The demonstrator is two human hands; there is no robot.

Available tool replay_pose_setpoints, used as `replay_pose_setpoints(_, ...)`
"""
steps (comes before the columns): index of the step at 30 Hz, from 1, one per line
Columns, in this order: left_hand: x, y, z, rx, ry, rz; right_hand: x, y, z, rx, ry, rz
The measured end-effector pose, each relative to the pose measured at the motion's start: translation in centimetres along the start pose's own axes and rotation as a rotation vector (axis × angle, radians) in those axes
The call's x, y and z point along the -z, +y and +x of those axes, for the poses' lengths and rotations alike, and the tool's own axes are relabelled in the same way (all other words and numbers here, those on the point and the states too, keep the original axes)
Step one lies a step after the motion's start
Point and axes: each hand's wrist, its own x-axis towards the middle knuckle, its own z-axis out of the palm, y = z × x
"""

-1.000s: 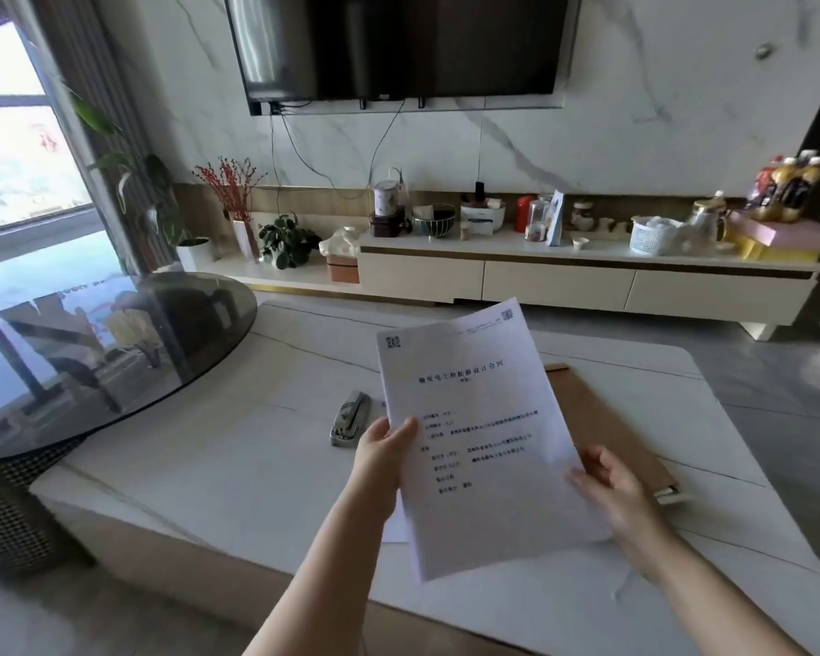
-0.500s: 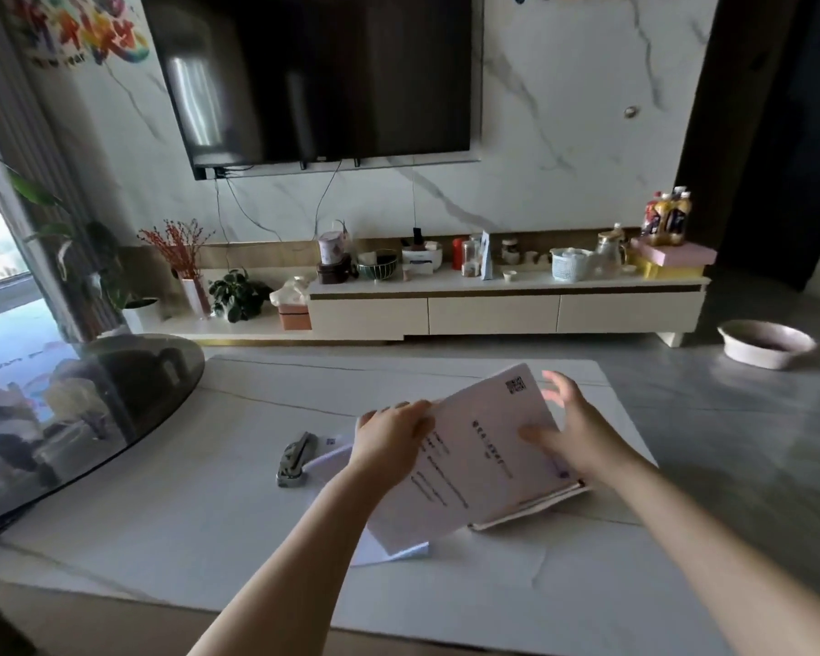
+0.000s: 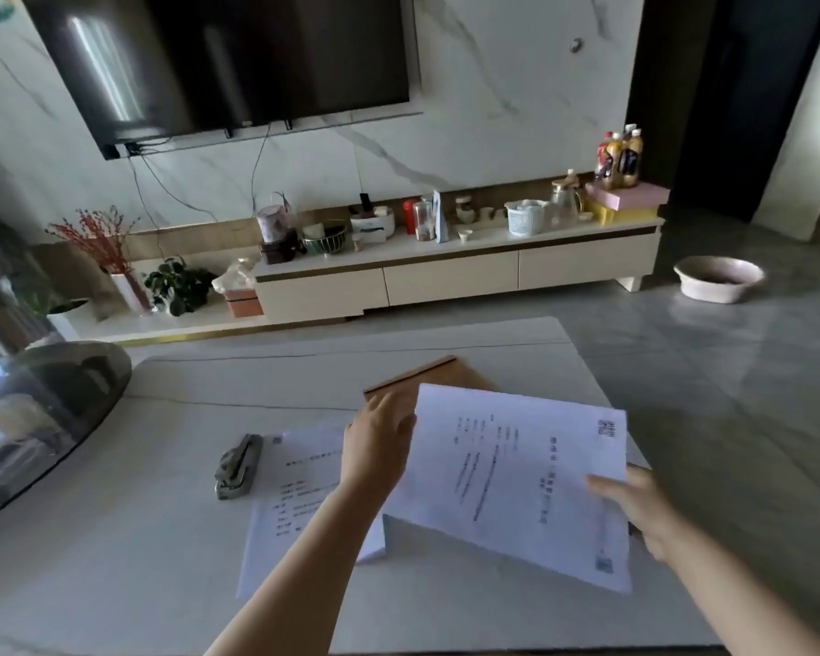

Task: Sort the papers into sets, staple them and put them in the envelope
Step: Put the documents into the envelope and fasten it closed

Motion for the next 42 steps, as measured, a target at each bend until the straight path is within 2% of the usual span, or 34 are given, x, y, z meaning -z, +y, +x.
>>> replay_pose_setpoints(3,-2.9,-1.9,-0.2,0.126,-0.065,-0.028,1.7,3.3,1.3,-0.105,0.133,0.130)
replay_pose_setpoints(7,-6.8,-3.8,-0.9,0.208,-0.176,-0.016,3.0,6.3,1.2,-0.164,0.240,0.116)
replay_pose_setpoints(12,-10.2,-4.9,-1.4,0.235,-0.276,0.047,3.9,8.1,0.4,-0.178,0.240,0.128)
replay_pose_setpoints(17,-12.5,-5.6,-1.9,0.248,-0.279,0.039,4.5,8.7,0.6,-0.171,0.271,0.121)
replay_pose_setpoints(21,-13.5,-6.5,-1.6,0.239,-0.341,0.085,6.0,8.8,1.1,-0.152,0.307,0.143)
replay_pose_setpoints(30,-13.3,-6.7,0.0,0.138,-0.419,0.346,7.9,8.0,0.4,-0.167,0.254,0.127)
replay_pose_setpoints(34,-12.5,-5.9,0.2,0.253,-0.323,0.199,7.8,7.5,-0.2,-0.199,0.142,0.124)
replay_pose_setpoints(38,-11.4,-5.2,0.7,0.295,-0.252,0.063,7.5,6.7,-0.9,-0.211,0.022,0.109)
replay_pose_setpoints(42,-10.4,-4.7,1.0,0.307,-0.217,0.001,7.1,6.1,-1.5,-0.201,0.003,0.082)
